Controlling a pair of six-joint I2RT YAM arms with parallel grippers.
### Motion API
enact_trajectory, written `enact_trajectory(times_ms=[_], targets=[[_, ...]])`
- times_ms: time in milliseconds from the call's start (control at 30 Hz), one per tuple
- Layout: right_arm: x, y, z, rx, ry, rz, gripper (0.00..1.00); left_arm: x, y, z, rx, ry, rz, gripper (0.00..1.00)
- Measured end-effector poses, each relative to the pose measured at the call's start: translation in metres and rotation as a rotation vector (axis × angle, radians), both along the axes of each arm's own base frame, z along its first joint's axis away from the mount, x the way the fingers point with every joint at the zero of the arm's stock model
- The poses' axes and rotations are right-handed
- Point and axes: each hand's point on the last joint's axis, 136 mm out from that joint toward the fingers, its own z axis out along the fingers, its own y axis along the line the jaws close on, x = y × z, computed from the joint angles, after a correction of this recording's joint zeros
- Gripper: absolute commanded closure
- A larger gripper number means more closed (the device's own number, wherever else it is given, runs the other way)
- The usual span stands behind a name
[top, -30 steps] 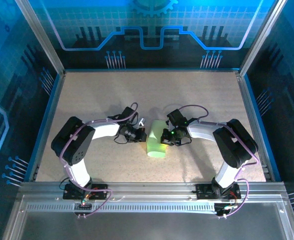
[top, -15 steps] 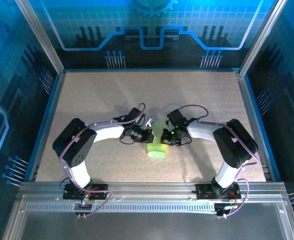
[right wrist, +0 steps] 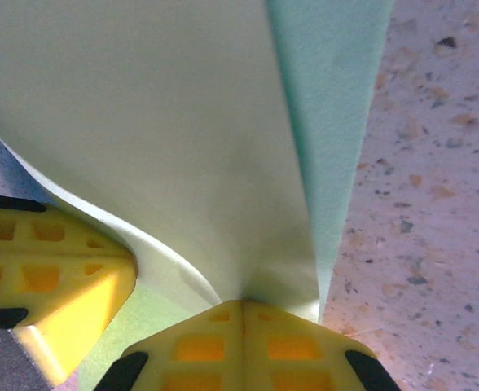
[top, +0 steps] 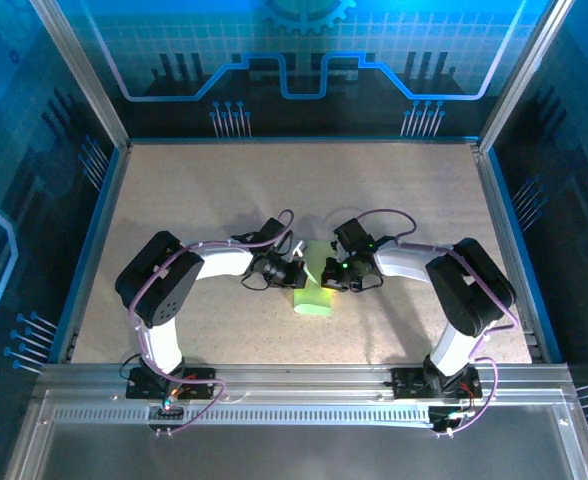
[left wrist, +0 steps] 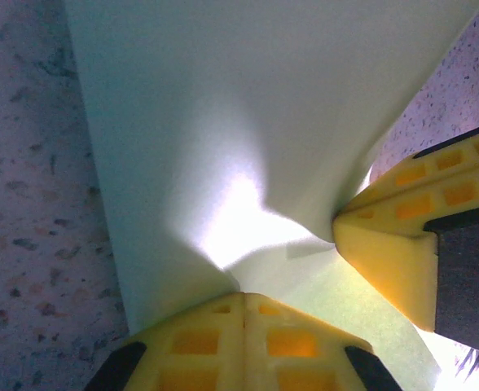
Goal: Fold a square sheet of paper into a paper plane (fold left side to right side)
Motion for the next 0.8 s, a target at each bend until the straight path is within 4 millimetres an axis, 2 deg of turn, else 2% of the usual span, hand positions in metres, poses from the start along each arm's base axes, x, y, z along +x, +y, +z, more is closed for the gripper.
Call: enact_trajectory(times_ms=[167, 367, 800], targets=[[0.002, 0.0, 0.007, 0.004, -0.033, 0.003, 1.0, 0.0, 0.0, 0.0, 0.0, 0.0, 0.0, 1.0], [0.018, 0.009, 0.036, 0.064, -0.141, 0.004, 1.0, 0.0, 0.0, 0.0, 0.0, 0.0, 0.0, 1.0], [0.057, 0.035, 0.022, 0.094, -0.173, 0.006, 1.0, 0.0, 0.0, 0.0, 0.0, 0.0, 0.0, 1.0]])
